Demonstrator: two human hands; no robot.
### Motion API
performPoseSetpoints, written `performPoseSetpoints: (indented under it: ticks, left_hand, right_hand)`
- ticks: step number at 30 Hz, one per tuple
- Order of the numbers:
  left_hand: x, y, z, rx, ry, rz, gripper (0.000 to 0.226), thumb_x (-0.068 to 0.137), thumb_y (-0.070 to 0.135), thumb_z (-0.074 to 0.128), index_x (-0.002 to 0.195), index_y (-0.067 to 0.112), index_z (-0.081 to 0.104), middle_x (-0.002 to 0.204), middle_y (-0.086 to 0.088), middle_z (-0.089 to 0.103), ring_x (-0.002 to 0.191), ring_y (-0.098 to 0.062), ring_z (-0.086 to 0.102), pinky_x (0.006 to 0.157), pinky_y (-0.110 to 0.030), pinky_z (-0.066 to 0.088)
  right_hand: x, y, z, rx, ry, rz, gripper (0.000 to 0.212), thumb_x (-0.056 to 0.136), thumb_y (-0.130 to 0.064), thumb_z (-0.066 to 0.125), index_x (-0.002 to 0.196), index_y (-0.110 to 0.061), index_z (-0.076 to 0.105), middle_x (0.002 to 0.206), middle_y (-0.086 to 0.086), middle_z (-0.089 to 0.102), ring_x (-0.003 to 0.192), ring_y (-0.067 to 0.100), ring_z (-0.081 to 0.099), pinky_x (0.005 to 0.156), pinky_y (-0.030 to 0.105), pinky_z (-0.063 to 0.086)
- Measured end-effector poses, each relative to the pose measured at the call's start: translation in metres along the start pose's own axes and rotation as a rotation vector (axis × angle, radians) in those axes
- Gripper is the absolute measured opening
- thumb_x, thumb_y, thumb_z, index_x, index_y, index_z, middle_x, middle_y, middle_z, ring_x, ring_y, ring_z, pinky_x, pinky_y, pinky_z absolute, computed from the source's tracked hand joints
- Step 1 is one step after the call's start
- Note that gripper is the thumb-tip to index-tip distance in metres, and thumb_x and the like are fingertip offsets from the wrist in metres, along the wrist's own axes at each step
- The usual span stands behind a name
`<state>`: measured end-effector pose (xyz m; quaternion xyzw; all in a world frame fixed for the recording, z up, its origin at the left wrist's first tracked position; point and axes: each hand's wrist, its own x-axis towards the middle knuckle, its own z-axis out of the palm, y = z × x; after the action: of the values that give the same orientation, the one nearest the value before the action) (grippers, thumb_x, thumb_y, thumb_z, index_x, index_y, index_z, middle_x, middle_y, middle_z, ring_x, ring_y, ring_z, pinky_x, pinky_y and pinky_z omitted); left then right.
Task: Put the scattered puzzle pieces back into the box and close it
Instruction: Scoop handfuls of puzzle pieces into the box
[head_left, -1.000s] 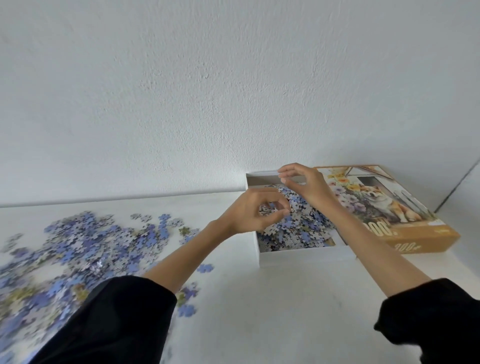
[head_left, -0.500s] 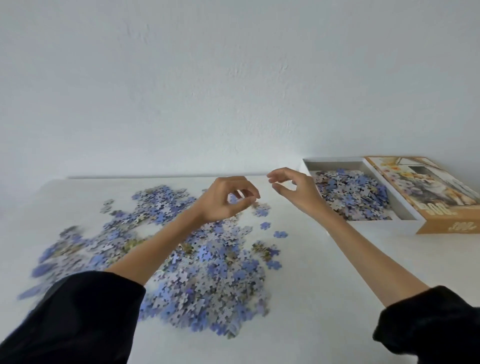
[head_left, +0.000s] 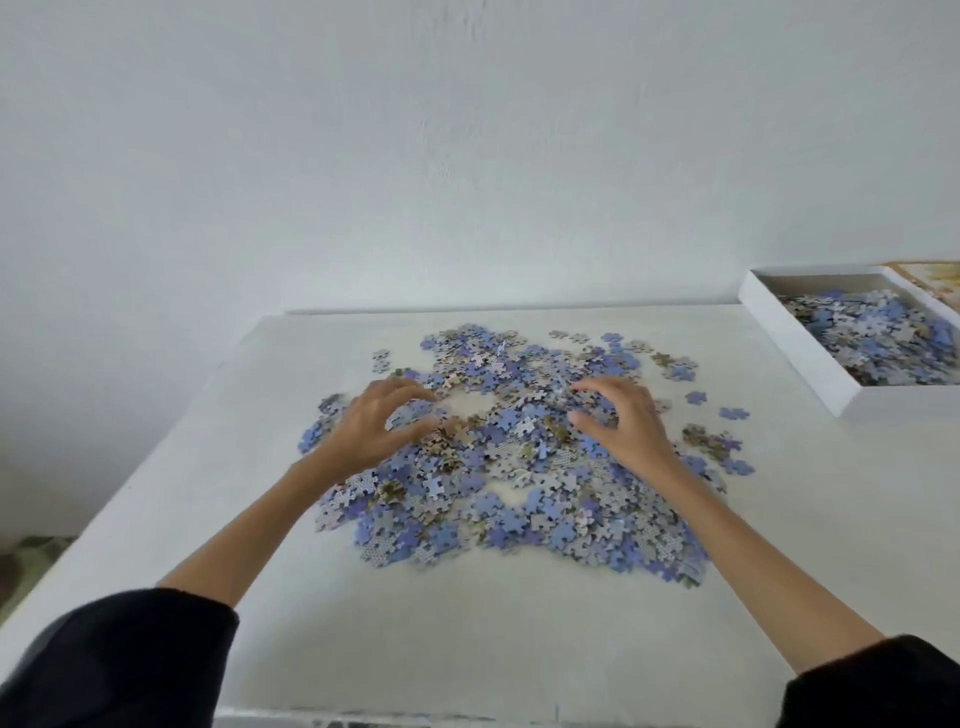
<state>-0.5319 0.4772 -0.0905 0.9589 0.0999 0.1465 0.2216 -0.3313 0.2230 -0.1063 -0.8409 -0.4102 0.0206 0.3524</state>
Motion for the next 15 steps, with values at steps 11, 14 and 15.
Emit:
performPoseSetpoints:
  ticks: [11,14,15]
  left_hand:
    - [-0.015,0.013,0.023,-0.032,-0.033,-0.157,0.097,0.067,0.089,0.012,0.135,0.025,0.039,0.140,-0.002,0.034,0.125,-0.016,0.036,0.109,-0.047,0.027]
    - [-0.013,0.010,0.015,-0.118,0.065,-0.186,0.096,0.068,0.087,0.016,0.131,0.020,0.044,0.138,-0.004,0.038,0.121,-0.014,0.038,0.106,-0.043,0.029]
    - [-0.014,0.004,0.011,-0.080,0.119,-0.210,0.093,0.070,0.084,0.017,0.130,0.018,0.046,0.138,-0.006,0.040,0.122,-0.017,0.039,0.106,-0.044,0.029]
  right_hand:
    - [-0.008,-0.028,0.015,-0.033,-0.144,0.079,0.054,0.088,-0.050,0.048,0.136,-0.028,0.038,0.144,0.002,0.035,0.134,0.023,0.028,0.107,0.043,0.026]
    - [-0.013,-0.027,-0.001,0.070,-0.045,0.077,0.048,0.089,-0.043,0.051,0.133,-0.024,0.043,0.140,0.002,0.041,0.130,0.022,0.036,0.106,0.042,0.031]
    - [-0.016,-0.024,-0.008,0.038,0.006,0.083,0.047,0.089,-0.042,0.051,0.132,-0.023,0.045,0.139,0.002,0.043,0.129,0.022,0.038,0.106,0.043,0.031]
